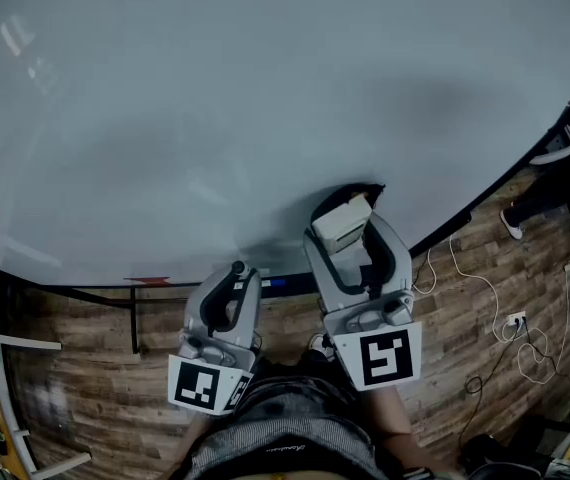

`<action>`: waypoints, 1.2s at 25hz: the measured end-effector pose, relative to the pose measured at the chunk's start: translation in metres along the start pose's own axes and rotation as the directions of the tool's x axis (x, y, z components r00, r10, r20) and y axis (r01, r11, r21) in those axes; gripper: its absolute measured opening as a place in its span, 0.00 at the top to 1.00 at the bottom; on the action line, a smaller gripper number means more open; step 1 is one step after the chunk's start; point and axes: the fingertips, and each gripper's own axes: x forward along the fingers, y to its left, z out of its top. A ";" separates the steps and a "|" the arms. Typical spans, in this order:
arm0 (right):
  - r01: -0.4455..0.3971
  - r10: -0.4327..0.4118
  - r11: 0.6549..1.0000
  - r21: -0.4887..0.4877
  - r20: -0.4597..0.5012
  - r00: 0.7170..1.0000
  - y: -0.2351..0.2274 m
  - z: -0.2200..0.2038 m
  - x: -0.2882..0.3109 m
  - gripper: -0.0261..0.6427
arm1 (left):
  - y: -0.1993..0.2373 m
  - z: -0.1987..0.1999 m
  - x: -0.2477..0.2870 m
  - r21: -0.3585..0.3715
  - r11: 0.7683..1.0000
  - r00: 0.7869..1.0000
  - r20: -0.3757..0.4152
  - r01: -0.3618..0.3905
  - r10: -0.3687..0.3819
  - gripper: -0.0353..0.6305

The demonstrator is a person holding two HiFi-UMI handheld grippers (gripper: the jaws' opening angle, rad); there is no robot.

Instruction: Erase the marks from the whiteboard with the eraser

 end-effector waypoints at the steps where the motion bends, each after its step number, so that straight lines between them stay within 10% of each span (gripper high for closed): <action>1: 0.005 -0.004 1.000 0.010 -0.007 1.000 -0.003 0.000 0.000 0.58 | 0.000 0.000 0.001 0.001 1.000 1.000 0.001 0.001 -0.001 0.84; 9: 0.045 -0.042 0.999 -0.029 0.073 0.996 -0.004 0.028 0.002 0.58 | 0.003 -0.002 -0.004 0.000 1.000 1.000 -0.004 -0.016 0.016 0.84; 24: -0.081 0.079 0.996 -0.044 -0.057 0.995 0.029 -0.017 0.006 0.58 | 0.000 -0.004 0.001 0.010 0.999 0.999 -0.029 -0.038 0.038 0.84; 30: 0.025 -0.027 0.999 -0.037 -0.062 0.998 -0.024 -0.020 -0.013 0.58 | -0.018 -0.005 0.013 0.009 1.000 1.000 -0.026 -0.010 0.010 0.84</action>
